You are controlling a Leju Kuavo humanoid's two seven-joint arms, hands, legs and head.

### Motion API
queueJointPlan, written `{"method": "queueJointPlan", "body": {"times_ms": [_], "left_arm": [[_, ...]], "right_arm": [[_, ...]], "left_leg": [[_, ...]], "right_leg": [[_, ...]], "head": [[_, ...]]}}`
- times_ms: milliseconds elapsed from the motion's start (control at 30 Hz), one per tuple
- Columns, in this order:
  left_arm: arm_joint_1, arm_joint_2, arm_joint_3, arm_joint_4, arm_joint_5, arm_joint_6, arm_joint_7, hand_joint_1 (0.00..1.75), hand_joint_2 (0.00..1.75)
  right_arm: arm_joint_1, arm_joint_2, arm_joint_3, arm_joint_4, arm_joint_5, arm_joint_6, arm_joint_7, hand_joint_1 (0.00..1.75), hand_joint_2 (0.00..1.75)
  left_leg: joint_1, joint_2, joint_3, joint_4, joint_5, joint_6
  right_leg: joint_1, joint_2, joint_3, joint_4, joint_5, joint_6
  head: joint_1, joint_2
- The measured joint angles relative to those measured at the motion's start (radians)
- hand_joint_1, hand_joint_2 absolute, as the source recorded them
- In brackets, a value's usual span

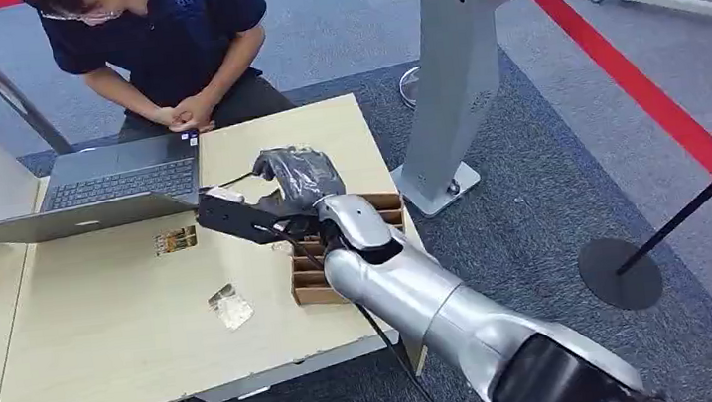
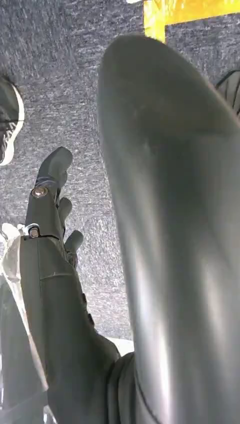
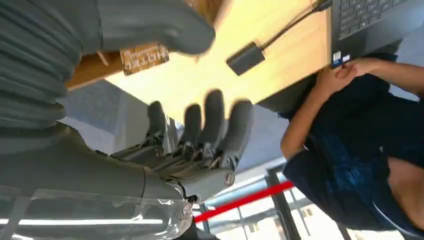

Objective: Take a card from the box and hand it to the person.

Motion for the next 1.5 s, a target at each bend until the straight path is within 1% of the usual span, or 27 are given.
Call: {"method": "queueJointPlan", "body": {"times_ms": [133,267,467,567,667,733,800,833,900,967,1033,1100,1133,1167,1200,1300,1400,1500], "left_arm": [[0.0,0.0,-0.002,0.0,-0.008,0.0,0.004,0.0,0.0],[0.0,0.0,-0.002,0.0,-0.006,-0.023,0.003,0.0,0.0],[0.0,0.0,-0.002,0.0,0.0,-0.027,-0.002,0.0,0.0],[0.001,0.0,-0.002,0.0,0.009,-0.028,-0.001,0.0,0.0],[0.001,0.0,-0.002,0.0,0.014,-0.025,-0.001,0.0,0.0],[0.001,0.0,-0.002,0.0,0.023,-0.022,0.002,0.0,0.0],[0.001,0.0,-0.001,0.0,0.029,-0.019,0.002,0.0,0.0],[0.002,0.0,-0.001,0.0,0.031,-0.018,0.002,0.0,0.0],[0.002,0.0,0.0,0.0,0.037,-0.016,0.002,0.0,0.0],[0.002,0.0,0.0,0.0,0.04,-0.016,0.003,0.0,0.0],[0.003,0.0,0.001,0.0,0.041,-0.016,0.003,0.0,0.0],[0.004,0.0,0.002,0.0,0.047,-0.015,0.004,0.0,0.0],[0.004,0.0,0.003,0.0,0.049,-0.014,0.003,0.0,0.0],[0.005,0.0,0.006,0.0,0.056,-0.012,0.003,0.0,0.0],[0.006,0.0,0.007,0.0,0.061,-0.01,0.002,0.0,0.0],[0.005,0.0,0.01,0.001,0.069,0.0,0.002,0.0,0.0],[0.009,0.0,0.021,0.001,0.078,0.004,0.002,0.0,0.0],[0.006,0.0,0.024,0.002,0.076,0.005,0.002,0.0,0.0]], "right_arm": [[-0.014,0.016,0.009,0.048,-0.09,-0.048,-0.023,0.0,1.75],[-0.021,0.028,0.037,0.077,-0.164,-0.097,-0.044,0.0,1.75],[-0.022,0.034,0.076,0.116,-0.219,-0.149,-0.099,0.0,1.75],[-0.022,0.034,0.085,0.136,-0.203,-0.192,-0.13,0.0,1.75],[-0.018,0.033,0.093,0.145,-0.162,-0.235,-0.138,0.0,1.75],[-0.009,0.029,0.097,0.141,-0.108,-0.266,-0.112,0.0,1.75],[0.013,0.017,0.099,0.115,-0.035,-0.279,-0.065,0.0,1.75],[0.022,0.01,0.099,0.104,-0.017,-0.277,-0.052,0.0,1.75],[0.052,-0.009,0.1,0.061,0.04,-0.261,-0.006,0.0,1.75],[0.073,-0.027,0.098,0.029,0.063,-0.248,0.016,0.0,1.75],[0.109,-0.049,0.092,-0.035,0.091,-0.224,0.047,0.0,1.75],[0.177,-0.096,0.075,-0.146,0.116,-0.177,0.091,0.0,1.75],[0.212,-0.107,0.069,-0.175,0.115,-0.16,0.102,0.0,1.75],[0.255,-0.137,0.058,-0.244,0.106,-0.124,0.121,0.0,1.75],[0.294,-0.157,0.05,-0.291,0.091,-0.105,0.129,0.0,1.75],[0.371,-0.198,0.036,-0.392,0.022,-0.055,0.139,0.0,1.75],[0.465,-0.243,0.017,-0.501,-0.06,-0.029,0.15,0.0,1.75],[0.533,-0.283,0.0,-0.584,-0.125,-0.021,0.157,0.0,1.75]], "left_leg": [[0.0,0.0,0.0,0.0,0.0,0.0],[0.0,0.0,0.0,0.0,0.0,0.0],[0.0,0.0,0.0,0.0,0.0,0.0],[0.0,0.0,0.0,0.0,0.0,0.0],[0.0,0.0,0.0,0.0,0.0,0.0],[0.0,0.0,0.0,0.0,0.0,0.0],[0.0,0.0,0.0,0.0,0.0,0.0],[0.0,0.0,0.0,0.0,0.0,0.0],[0.0,0.0,0.0,0.0,0.0,0.0],[0.0,0.0,0.001,0.0,0.0,0.0],[0.0,0.0,0.001,0.0,0.0,0.0],[0.0,0.0,0.001,0.0,0.0,0.0],[0.0,0.0,0.001,0.0,0.0,0.0],[0.0,0.0,0.001,0.0,-0.001,0.001],[0.0,0.0,0.001,0.0,-0.001,0.001],[0.0,0.001,0.002,0.0,-0.001,0.001],[0.0,0.0,0.002,0.0,-0.001,0.001],[0.0,0.001,0.002,0.0,-0.001,0.001]], "right_leg": [[0.0,0.0,0.0,0.0,0.0,0.0],[0.0,0.0,0.0,0.0,0.0,0.0],[0.0,0.0,0.0,0.0,0.0,0.0],[0.0,0.0,0.0,0.0,0.0,0.0],[0.0,0.0,0.0,0.0,0.0,0.0],[0.0,0.0,0.0,0.0,0.0,0.0],[0.0,0.0,0.0,0.0,0.0,0.0],[0.0,0.0,0.0,0.0,0.0,0.0],[0.0,0.0,0.0,0.0,0.0,0.0],[0.0,0.0,-0.001,-0.001,0.0,0.0],[0.0,0.0,0.0,-0.001,0.0,0.0],[0.0,0.0,0.0,-0.001,0.0,0.0],[0.0,0.0,0.001,-0.002,0.0,0.0],[0.0,0.0,0.001,-0.002,0.0,0.0],[0.0,0.0,0.001,-0.002,0.0,0.0],[0.0,0.001,0.001,-0.002,0.0,0.0],[0.0,0.0,0.002,-0.003,-0.001,0.001],[0.0,0.0,0.002,-0.002,0.0,0.0]], "head": [[0.0,0.0],[0.0,0.0],[0.0,0.0],[0.0,0.0],[0.0,0.0],[0.0,0.0],[0.0,0.0],[0.0,0.0],[0.0,0.0],[0.0,0.0],[0.0,0.0],[0.0,0.0],[0.0,0.0],[0.0,0.0],[0.001,0.0],[0.0,0.0],[0.0,0.0],[0.0,0.0]]}}
